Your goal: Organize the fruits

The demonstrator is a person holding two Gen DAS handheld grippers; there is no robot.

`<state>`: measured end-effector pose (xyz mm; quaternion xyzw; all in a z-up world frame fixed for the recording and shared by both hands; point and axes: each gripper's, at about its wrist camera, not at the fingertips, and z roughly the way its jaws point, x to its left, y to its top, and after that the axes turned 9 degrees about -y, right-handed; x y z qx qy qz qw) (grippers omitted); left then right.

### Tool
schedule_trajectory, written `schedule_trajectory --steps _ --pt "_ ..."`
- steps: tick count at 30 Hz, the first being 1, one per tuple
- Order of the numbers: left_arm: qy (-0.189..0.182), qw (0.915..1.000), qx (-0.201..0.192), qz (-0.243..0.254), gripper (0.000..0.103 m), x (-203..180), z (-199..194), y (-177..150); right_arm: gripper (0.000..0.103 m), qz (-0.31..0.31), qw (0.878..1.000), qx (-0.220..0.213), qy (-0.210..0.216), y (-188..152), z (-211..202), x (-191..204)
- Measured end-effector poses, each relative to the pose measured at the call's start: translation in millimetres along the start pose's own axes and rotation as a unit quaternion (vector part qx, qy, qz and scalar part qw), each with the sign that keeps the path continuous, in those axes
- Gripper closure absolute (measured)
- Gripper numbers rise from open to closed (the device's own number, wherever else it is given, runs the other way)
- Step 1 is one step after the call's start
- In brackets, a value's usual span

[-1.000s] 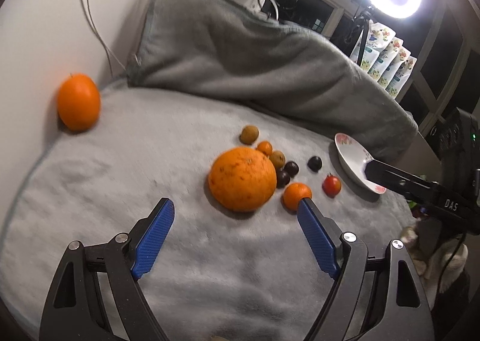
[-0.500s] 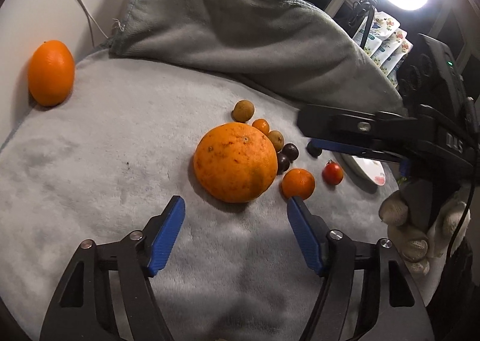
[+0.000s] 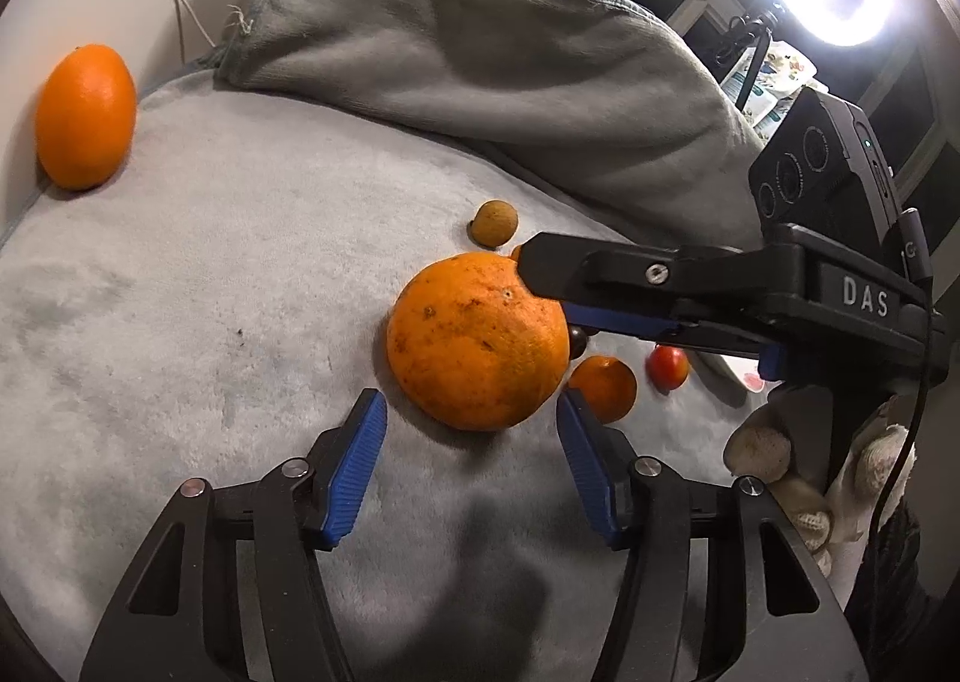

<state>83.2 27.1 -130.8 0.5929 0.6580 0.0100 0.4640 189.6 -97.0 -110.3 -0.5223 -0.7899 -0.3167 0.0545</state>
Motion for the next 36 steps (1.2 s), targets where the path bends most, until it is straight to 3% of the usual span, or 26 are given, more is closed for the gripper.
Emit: schedule_trajectory --steps 8,12,19,36 --pt "-0.004 1.0 0.005 -0.004 0.053 1 6 1 0.035 -0.009 1.0 0.006 -0.013 -2 6 4" --pt "-0.007 1.0 0.006 -0.003 0.054 2 8 1 0.042 -0.017 0.999 0.01 -0.03 -4 9 4" --pt "0.002 1.0 0.006 0.007 0.054 -3 8 1 0.043 -0.029 0.999 0.002 -0.041 -8 8 7" --pt "-0.009 0.9986 -0.004 0.053 0.054 -50 6 4 0.043 -0.023 0.997 -0.055 -0.047 -18 -48 -8"
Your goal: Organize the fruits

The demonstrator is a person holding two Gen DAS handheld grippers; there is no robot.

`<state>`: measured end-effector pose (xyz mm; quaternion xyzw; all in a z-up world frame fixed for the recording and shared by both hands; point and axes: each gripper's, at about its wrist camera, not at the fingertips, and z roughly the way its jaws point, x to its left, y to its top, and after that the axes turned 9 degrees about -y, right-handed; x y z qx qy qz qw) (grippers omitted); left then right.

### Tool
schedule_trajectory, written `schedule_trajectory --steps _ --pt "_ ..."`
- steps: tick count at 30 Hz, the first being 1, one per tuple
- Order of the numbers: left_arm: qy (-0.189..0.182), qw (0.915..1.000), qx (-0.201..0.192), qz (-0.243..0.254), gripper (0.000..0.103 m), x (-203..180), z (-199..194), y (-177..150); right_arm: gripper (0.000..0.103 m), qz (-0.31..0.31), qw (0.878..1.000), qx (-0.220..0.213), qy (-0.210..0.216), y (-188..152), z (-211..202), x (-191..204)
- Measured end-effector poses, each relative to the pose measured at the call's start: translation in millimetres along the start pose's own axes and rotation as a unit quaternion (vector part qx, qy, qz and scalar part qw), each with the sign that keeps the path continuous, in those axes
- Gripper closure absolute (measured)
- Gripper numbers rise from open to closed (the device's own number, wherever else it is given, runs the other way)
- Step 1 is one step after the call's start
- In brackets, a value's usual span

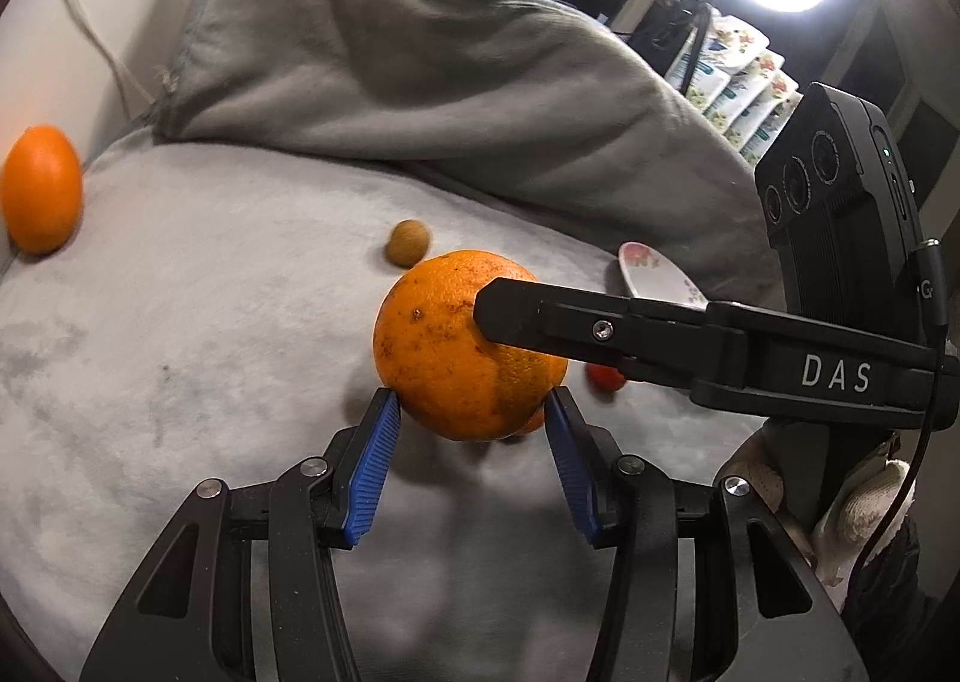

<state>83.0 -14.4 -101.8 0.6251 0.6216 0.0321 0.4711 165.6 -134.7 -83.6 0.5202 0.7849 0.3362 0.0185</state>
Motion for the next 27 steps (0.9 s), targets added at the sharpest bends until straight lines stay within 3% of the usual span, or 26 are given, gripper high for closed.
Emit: schedule_trajectory --steps 27 --pt "-0.073 0.9921 0.051 0.088 0.054 -114 81 11 0.043 0.092 0.99 -0.082 -0.062 -27 -93 -119"
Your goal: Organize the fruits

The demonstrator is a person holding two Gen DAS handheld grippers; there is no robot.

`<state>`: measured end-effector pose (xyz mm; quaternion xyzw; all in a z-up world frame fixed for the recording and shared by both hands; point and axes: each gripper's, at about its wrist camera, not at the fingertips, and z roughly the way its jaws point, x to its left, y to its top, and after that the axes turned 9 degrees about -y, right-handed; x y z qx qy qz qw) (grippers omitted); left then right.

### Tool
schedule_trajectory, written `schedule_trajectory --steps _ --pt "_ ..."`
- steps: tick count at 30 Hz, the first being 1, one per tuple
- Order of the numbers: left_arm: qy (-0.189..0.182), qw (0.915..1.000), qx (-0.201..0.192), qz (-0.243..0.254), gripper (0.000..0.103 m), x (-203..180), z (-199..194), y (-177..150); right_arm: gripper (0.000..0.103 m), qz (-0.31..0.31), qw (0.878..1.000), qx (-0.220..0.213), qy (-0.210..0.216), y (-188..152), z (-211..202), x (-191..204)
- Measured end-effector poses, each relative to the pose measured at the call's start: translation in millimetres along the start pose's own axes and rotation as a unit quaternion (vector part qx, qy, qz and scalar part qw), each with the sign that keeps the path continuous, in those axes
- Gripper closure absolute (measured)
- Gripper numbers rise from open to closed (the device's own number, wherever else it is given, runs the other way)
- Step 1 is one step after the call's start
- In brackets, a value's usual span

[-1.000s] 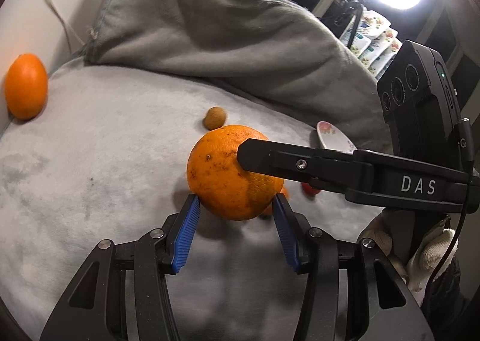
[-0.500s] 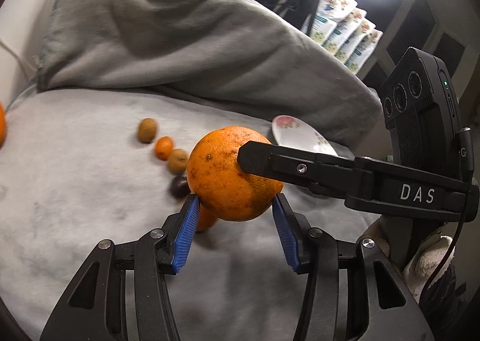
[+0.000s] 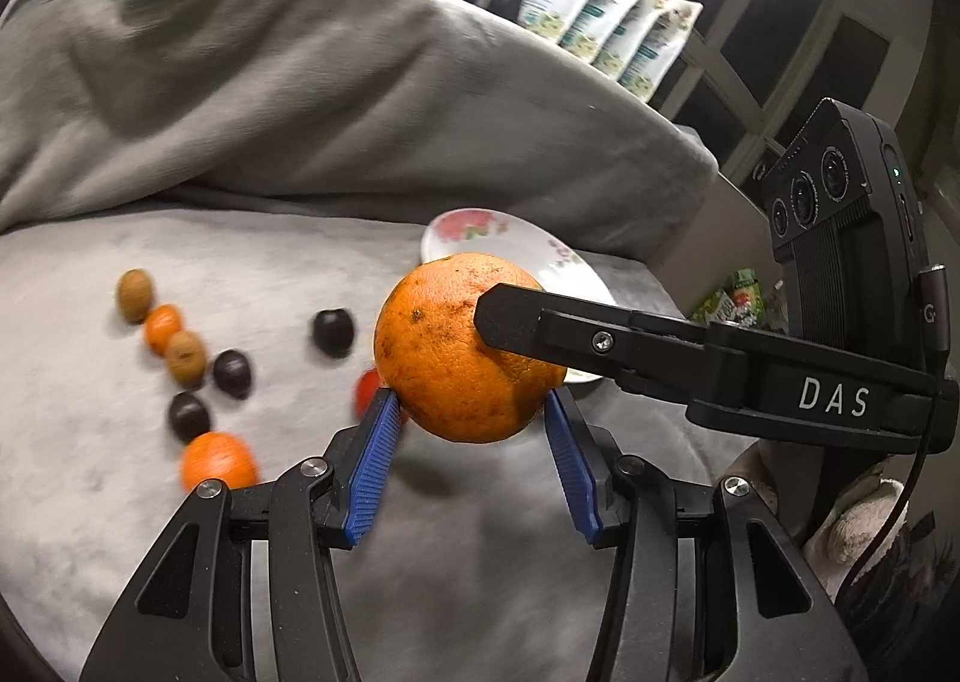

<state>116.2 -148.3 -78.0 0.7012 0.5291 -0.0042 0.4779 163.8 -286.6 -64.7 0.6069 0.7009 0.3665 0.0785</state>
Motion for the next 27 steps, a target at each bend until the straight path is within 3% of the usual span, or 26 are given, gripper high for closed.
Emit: schedule_trajectory --steps 11,27 --pt "-0.011 0.9994 0.025 0.023 0.054 -27 39 12 0.043 0.043 0.999 -0.012 -0.01 2 -7 -50" --pt "-0.014 0.9984 0.048 0.026 0.054 -35 70 15 0.043 0.075 0.997 -0.009 -0.021 3 -4 -85"
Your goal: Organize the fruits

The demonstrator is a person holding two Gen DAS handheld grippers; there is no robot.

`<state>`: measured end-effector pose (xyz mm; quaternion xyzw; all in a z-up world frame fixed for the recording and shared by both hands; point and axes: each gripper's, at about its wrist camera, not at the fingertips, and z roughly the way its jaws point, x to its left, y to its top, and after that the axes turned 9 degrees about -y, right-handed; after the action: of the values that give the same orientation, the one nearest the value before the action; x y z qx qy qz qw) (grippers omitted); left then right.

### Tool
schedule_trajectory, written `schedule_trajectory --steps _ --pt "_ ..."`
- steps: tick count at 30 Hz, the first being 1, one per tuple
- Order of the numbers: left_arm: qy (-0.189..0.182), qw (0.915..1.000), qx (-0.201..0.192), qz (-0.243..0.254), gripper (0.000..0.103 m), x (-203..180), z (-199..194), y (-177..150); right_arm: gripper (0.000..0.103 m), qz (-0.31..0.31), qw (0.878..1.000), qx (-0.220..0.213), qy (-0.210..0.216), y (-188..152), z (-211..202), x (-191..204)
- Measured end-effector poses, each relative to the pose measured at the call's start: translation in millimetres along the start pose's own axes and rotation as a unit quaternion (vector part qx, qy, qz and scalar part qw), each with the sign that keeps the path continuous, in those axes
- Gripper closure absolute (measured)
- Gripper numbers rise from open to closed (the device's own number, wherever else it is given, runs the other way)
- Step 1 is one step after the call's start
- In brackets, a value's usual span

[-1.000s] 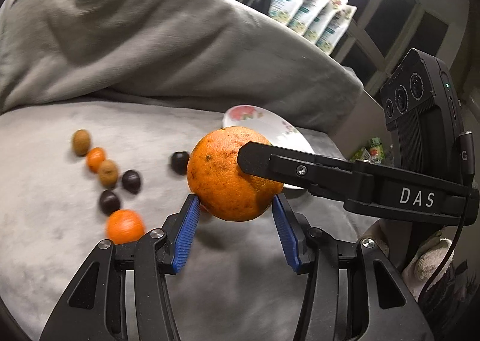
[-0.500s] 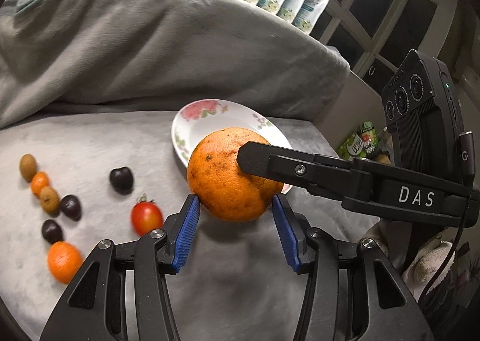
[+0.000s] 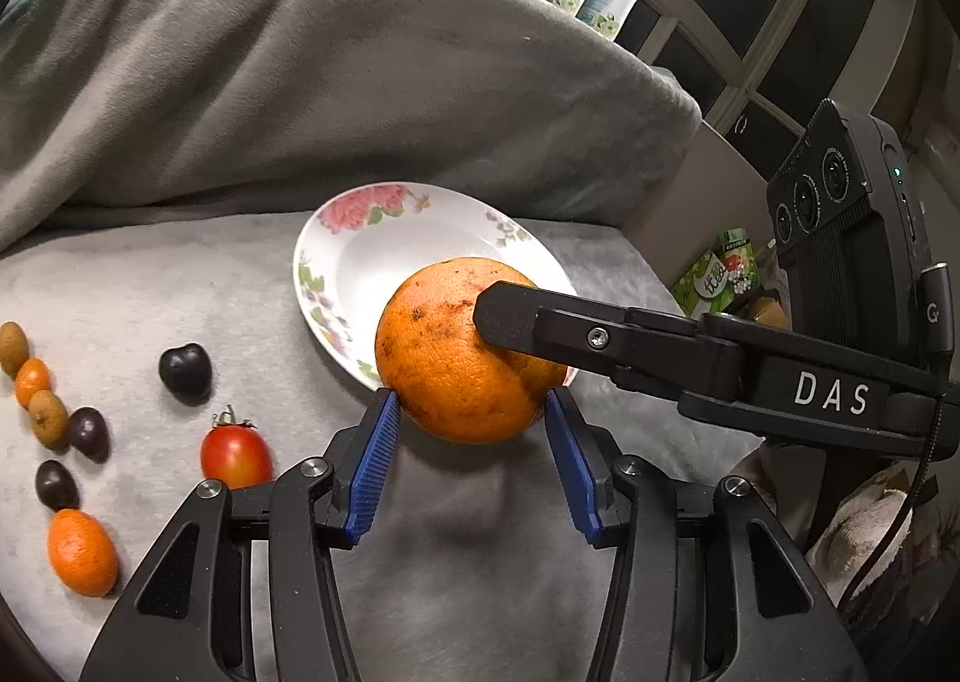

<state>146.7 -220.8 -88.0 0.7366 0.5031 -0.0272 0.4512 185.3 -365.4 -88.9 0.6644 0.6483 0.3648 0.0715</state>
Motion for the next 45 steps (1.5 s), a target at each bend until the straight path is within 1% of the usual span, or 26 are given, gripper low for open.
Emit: schedule_trajectory --steps 6,8,13,17,19,20,21,29,37,45 --pt "0.001 1.0 0.004 0.001 0.054 2 3 1 0.043 0.01 1.0 0.002 0.0 1 3 -5" --pt "0.004 1.0 -0.002 0.003 0.054 1 2 2 0.043 0.01 1.0 0.001 -0.005 2 4 -5" --pt "0.007 0.9998 -0.01 0.015 0.054 -4 -4 4 0.043 0.008 1.0 -0.017 -0.011 2 -4 -4" --pt "0.007 0.9998 -0.012 0.014 0.054 -2 -9 3 0.042 0.011 0.999 -0.03 -0.021 3 -9 -4" --pt "0.008 0.9998 -0.013 0.013 0.054 -1 -11 2 0.036 0.012 0.999 -0.037 -0.028 2 -12 -4" --pt "0.008 0.9998 -0.014 0.013 0.054 -1 -12 1 0.032 0.012 0.999 -0.04 -0.031 2 -14 -4" --pt "0.009 0.9998 -0.014 0.014 0.054 -1 -13 0 0.03 0.011 0.998 -0.044 -0.035 1 -15 -3" --pt "0.006 0.9995 -0.024 0.022 0.054 -2 -26 -4 0.03 -0.002 0.997 -0.062 -0.053 -3 -24 6" --pt "0.003 0.9986 -0.045 0.026 0.053 1 -47 -12 0.03 0.0 0.995 -0.077 -0.064 -10 -33 12" --pt "0.019 0.998 -0.055 0.026 0.053 15 -69 -21 0.03 -0.024 0.993 -0.088 -0.071 -19 -34 28"
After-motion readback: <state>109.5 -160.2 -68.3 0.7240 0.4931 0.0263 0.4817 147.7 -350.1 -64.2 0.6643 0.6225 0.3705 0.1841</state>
